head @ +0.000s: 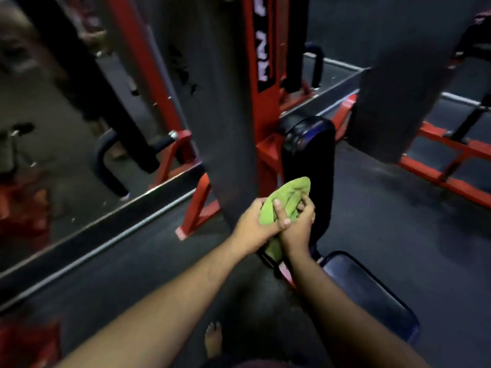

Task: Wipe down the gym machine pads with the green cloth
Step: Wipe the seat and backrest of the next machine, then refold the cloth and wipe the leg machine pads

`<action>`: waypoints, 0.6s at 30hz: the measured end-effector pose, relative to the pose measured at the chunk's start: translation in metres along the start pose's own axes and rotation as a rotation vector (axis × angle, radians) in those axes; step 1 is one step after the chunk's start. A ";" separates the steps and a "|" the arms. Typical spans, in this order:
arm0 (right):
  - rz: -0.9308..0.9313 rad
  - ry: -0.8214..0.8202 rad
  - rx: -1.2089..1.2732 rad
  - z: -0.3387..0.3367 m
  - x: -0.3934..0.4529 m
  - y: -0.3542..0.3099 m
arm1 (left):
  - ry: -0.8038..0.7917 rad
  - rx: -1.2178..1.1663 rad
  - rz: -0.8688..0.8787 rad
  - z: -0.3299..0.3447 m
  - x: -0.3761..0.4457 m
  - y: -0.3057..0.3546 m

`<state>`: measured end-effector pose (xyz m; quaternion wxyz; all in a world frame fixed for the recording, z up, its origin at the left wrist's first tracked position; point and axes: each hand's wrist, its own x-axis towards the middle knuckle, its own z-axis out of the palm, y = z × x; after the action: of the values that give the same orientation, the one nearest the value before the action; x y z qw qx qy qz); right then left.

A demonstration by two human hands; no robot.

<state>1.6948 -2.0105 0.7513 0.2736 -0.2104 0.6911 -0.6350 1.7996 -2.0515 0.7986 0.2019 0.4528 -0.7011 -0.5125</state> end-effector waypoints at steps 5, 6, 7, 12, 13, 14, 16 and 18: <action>0.109 -0.409 -0.122 -0.001 -0.008 0.069 | 0.163 -0.123 -0.095 -0.025 -0.065 -0.026; 0.101 -0.498 -0.160 0.001 -0.006 0.085 | 0.178 -0.131 -0.112 -0.033 -0.080 -0.029; 0.096 -0.561 -0.209 0.003 -0.005 0.096 | 0.174 -0.134 -0.137 -0.039 -0.092 -0.032; -0.038 -0.956 -0.249 0.019 -0.085 0.031 | 0.237 -0.180 -0.257 -0.086 -0.181 -0.057; -0.049 -1.054 -0.246 0.028 -0.102 0.023 | 0.267 -0.198 -0.279 -0.096 -0.203 -0.063; -0.064 -1.117 -0.253 0.035 -0.115 0.021 | 0.292 -0.224 -0.292 -0.104 -0.220 -0.070; -0.040 -1.189 -0.231 0.054 -0.145 0.018 | 0.385 -0.276 -0.309 -0.121 -0.260 -0.085; 0.005 -1.213 -0.191 0.071 -0.178 0.015 | 0.516 -0.331 -0.336 -0.136 -0.303 -0.102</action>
<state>1.8776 -1.9493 0.7530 0.5994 -0.5564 0.4666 -0.3367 2.0990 -1.8762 0.8152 0.3558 0.6377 -0.4499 -0.5141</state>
